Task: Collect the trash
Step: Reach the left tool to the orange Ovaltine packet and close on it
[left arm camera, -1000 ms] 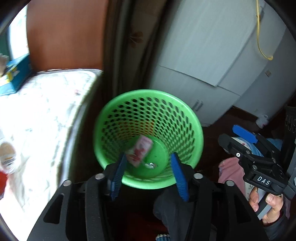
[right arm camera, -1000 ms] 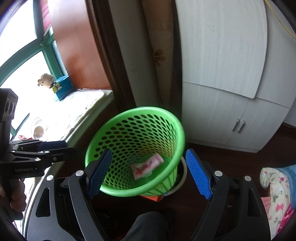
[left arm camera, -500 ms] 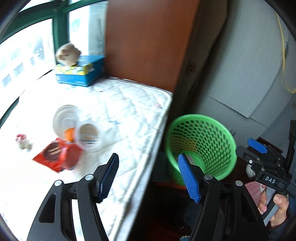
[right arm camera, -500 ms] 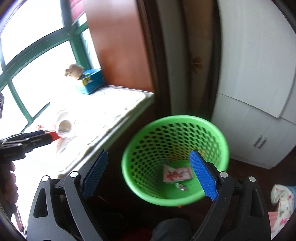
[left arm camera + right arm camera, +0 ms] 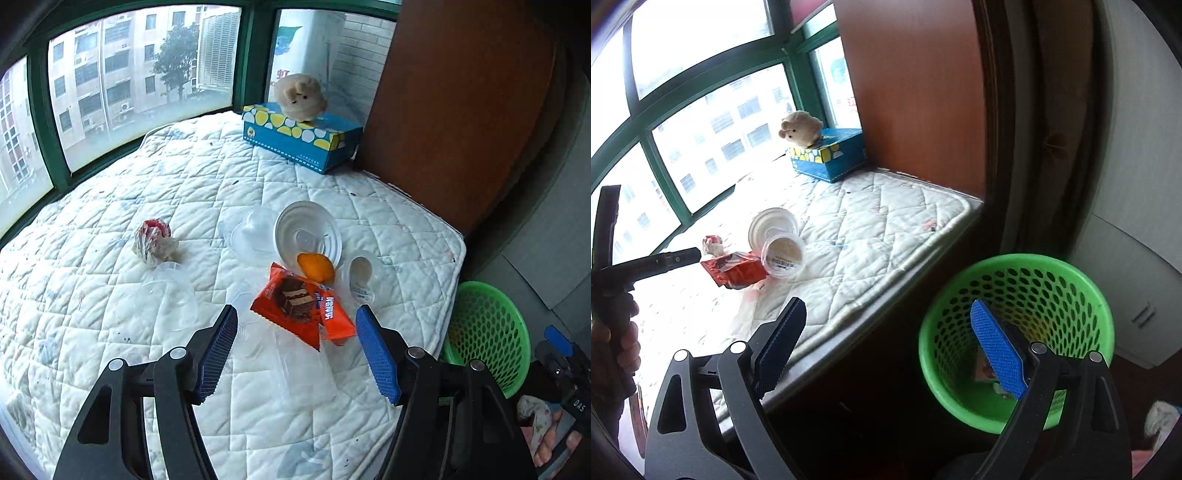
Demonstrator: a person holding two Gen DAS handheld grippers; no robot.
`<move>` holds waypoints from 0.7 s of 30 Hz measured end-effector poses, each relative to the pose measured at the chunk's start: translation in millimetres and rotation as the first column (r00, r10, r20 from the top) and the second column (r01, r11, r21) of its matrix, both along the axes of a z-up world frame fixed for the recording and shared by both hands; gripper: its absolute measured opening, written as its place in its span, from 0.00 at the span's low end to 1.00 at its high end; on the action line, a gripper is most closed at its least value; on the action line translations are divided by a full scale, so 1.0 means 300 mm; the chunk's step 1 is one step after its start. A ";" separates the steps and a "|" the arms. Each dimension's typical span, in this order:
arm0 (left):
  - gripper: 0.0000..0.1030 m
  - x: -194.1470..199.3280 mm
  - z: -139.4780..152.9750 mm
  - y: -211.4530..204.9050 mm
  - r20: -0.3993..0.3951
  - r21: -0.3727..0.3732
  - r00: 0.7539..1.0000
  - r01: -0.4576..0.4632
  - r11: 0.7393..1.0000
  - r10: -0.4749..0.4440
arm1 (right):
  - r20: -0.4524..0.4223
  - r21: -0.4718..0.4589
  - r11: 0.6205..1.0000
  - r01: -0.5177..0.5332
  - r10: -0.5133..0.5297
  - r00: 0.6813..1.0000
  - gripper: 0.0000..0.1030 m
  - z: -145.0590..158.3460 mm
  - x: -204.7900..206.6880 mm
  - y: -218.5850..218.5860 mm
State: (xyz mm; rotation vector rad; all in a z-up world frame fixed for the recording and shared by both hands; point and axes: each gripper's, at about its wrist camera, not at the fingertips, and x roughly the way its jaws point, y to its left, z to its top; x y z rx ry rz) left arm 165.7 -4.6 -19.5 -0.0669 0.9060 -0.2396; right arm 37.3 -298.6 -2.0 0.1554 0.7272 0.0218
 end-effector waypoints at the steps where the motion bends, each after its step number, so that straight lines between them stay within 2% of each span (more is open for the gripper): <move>1: 0.62 0.006 -0.017 0.004 -0.014 -0.005 1.000 -0.006 1.000 0.006 | -0.001 -0.001 1.000 -0.010 0.010 1.000 0.88 -0.001 0.011 0.017; 6: 0.62 0.049 -0.075 0.028 -0.067 -0.063 0.998 -0.017 0.998 0.013 | -0.007 -0.005 0.998 -0.056 0.056 0.998 0.88 -0.004 0.059 0.088; 9: 0.54 0.069 -0.098 0.019 -0.086 -0.082 0.996 -0.004 0.997 -0.003 | -0.022 0.011 0.997 -0.076 0.076 0.997 0.88 -0.015 0.092 0.114; 12: 0.43 0.084 -0.117 0.022 -0.105 -0.124 0.994 0.003 0.992 -0.016 | -0.031 0.019 0.995 -0.094 0.095 0.995 0.88 -0.024 0.121 0.137; 16: 0.19 0.090 -0.121 0.026 -0.108 -0.161 0.993 0.022 0.987 -0.040 | -0.048 0.030 0.992 -0.120 0.121 0.992 0.88 -0.037 0.164 0.168; 21: 0.07 0.081 -0.104 0.046 -0.097 -0.175 0.994 0.026 0.984 -0.044 | -0.066 0.018 0.987 -0.160 0.161 0.985 0.88 -0.054 0.222 0.219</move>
